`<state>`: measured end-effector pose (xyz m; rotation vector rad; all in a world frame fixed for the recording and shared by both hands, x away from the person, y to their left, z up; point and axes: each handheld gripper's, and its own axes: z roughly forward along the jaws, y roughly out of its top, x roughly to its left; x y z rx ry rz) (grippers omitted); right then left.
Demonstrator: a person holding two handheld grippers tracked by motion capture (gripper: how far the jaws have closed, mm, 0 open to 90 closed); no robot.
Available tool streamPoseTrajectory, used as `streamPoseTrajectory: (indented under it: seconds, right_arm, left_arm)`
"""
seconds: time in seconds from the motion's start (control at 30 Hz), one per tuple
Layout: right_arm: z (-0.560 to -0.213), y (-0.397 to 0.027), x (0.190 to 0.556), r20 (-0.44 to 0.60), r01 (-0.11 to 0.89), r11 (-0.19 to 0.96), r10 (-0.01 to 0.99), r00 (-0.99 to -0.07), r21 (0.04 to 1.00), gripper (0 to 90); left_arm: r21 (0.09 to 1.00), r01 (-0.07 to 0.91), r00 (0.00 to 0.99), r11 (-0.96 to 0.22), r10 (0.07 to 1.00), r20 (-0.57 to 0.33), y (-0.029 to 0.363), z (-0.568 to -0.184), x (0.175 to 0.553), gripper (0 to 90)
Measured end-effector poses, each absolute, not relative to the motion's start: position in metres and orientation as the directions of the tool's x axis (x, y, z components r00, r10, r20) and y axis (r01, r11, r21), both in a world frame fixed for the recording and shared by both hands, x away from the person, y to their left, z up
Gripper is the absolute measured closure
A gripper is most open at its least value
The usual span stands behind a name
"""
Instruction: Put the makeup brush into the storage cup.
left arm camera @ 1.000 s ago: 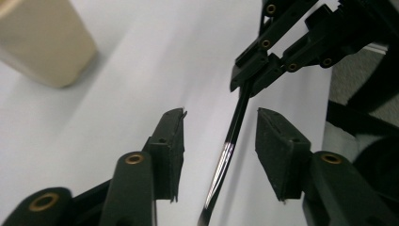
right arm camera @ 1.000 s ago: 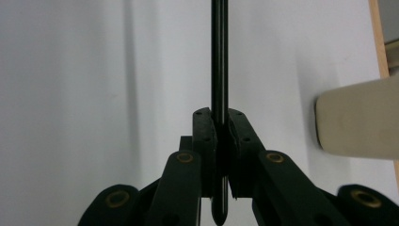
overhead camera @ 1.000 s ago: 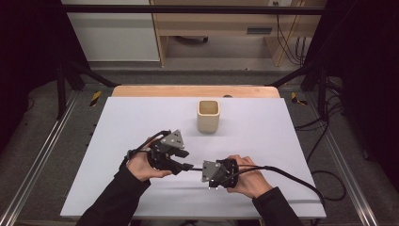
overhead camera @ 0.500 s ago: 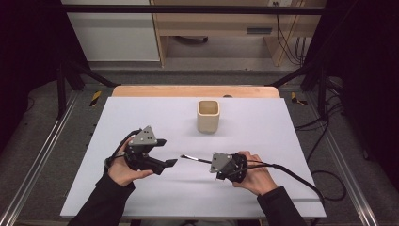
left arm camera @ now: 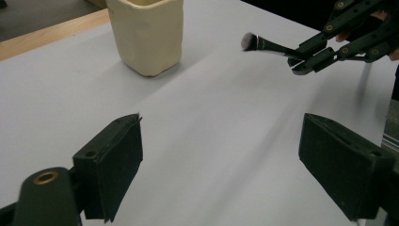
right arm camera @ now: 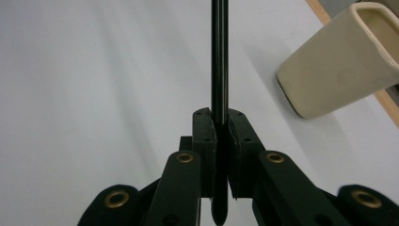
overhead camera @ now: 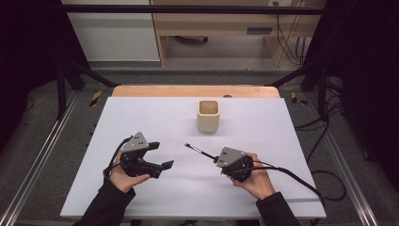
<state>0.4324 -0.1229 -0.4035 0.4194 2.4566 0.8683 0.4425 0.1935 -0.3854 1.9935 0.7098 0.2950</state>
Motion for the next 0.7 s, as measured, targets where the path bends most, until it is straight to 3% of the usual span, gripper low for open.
streamPoseTrajectory:
  seconds: [0.13,0.33,0.7]
  right_arm:
    - [-0.409,-0.125,0.432,-0.300,0.135,0.688,0.474,-0.828,0.713,83.5]
    - [-0.415,-0.123,0.433,-0.267,0.166,0.658,0.505,-0.820,0.735,83.4]
    - [-0.422,-0.120,0.434,-0.194,0.195,0.580,0.540,-0.819,0.791,83.4]
  left_arm:
    - [0.874,0.362,0.784,-0.325,0.613,-0.097,0.194,-0.391,0.440,12.0]
    - [0.901,0.352,0.764,-0.252,0.634,-0.122,0.195,-0.399,0.439,11.8]
    - [0.923,0.347,0.779,-0.168,0.599,-0.184,0.192,-0.403,0.438,13.4]
